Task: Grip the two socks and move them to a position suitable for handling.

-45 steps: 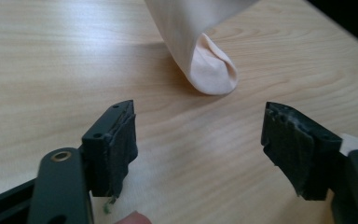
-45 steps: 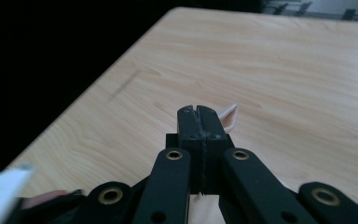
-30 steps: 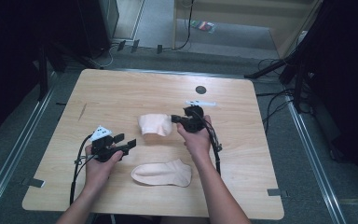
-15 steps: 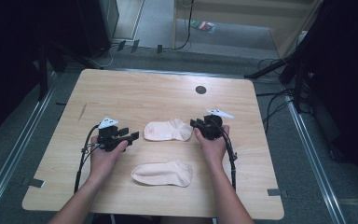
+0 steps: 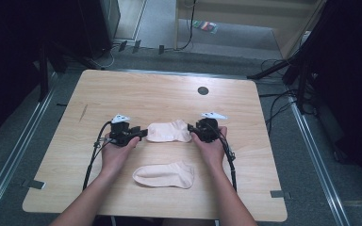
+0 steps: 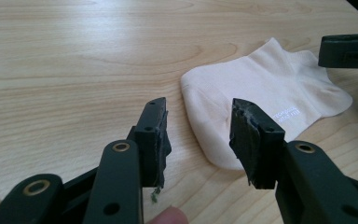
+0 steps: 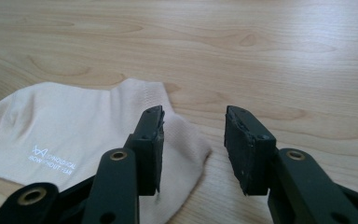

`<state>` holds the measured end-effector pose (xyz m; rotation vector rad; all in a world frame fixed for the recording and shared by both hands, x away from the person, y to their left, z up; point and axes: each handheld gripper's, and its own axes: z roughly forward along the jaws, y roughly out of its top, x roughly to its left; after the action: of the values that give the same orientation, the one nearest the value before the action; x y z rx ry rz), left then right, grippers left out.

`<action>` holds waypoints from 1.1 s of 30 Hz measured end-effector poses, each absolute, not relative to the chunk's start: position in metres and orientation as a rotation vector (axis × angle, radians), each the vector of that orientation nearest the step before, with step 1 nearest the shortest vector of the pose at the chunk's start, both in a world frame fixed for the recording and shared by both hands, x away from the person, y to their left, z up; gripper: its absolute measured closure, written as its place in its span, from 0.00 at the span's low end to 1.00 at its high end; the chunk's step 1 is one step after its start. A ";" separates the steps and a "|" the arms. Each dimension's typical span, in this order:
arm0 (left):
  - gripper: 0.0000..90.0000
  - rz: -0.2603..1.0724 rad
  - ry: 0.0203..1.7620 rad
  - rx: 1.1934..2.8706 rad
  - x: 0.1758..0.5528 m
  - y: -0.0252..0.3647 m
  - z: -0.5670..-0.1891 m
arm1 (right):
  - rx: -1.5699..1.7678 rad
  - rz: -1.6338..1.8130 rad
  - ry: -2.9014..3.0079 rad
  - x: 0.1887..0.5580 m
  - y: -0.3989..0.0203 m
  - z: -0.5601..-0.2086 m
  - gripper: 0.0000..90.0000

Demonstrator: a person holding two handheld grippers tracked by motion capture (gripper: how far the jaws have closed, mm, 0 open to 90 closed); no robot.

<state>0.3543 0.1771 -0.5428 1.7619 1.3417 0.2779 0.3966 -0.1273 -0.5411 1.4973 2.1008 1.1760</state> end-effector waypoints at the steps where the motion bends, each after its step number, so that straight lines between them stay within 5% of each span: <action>1: 0.63 0.274 1.347 1.763 0.356 0.175 -0.543 | 1.497 1.176 2.101 0.397 -0.127 -0.541 0.63; 11: 0.70 0.362 1.361 1.858 0.360 0.158 -0.547 | 1.454 1.121 2.109 0.394 -0.122 -0.547 0.67; 15: 0.85 0.362 1.347 1.876 0.360 0.156 -0.548 | 1.379 1.050 2.109 0.387 -0.116 -0.548 0.76; 18: 0.98 0.283 1.339 1.848 0.362 0.162 -0.549 | 1.374 1.021 2.128 0.383 -0.115 -0.546 0.94; 33: 1.00 0.326 1.235 1.811 0.338 0.190 -0.532 | 1.476 1.116 2.098 0.363 -0.134 -0.524 0.98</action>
<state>0.3378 0.1904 -0.5317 1.8113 1.2352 0.3261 0.3625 -0.1344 -0.5235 1.4761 2.0980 1.1158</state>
